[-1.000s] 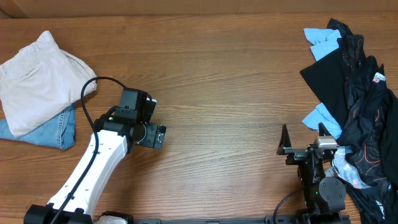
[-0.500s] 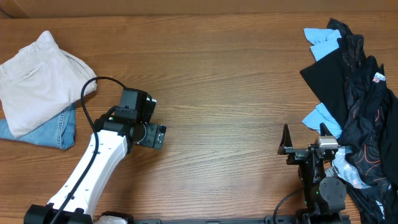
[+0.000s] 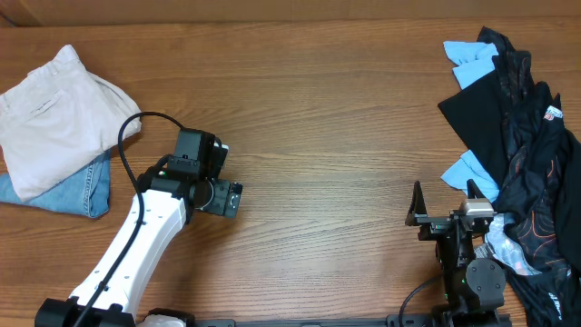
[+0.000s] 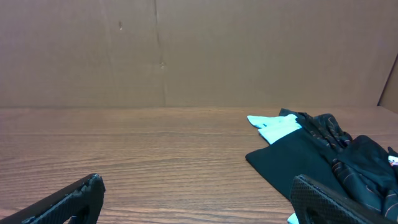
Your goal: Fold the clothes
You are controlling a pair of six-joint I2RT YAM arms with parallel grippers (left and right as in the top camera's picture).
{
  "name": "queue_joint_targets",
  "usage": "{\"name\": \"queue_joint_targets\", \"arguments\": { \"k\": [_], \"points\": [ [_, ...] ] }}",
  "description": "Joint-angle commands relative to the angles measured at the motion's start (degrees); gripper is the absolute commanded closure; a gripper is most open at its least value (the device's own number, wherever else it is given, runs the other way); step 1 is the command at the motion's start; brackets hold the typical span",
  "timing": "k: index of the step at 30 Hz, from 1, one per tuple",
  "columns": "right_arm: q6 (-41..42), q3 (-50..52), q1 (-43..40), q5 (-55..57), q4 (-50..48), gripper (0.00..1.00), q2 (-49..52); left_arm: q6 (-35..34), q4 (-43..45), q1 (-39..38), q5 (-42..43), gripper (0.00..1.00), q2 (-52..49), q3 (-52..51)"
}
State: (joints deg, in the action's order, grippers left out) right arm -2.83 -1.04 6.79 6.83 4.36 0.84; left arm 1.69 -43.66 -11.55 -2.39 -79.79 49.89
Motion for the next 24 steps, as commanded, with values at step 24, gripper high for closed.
{"name": "queue_joint_targets", "arguments": {
  "k": [24],
  "points": [
    [-0.2,0.57,-0.15,0.42,-0.26,0.0,-0.68,0.9,-1.18,5.66,4.13,0.0,31.87,-0.48]
  ]
}}
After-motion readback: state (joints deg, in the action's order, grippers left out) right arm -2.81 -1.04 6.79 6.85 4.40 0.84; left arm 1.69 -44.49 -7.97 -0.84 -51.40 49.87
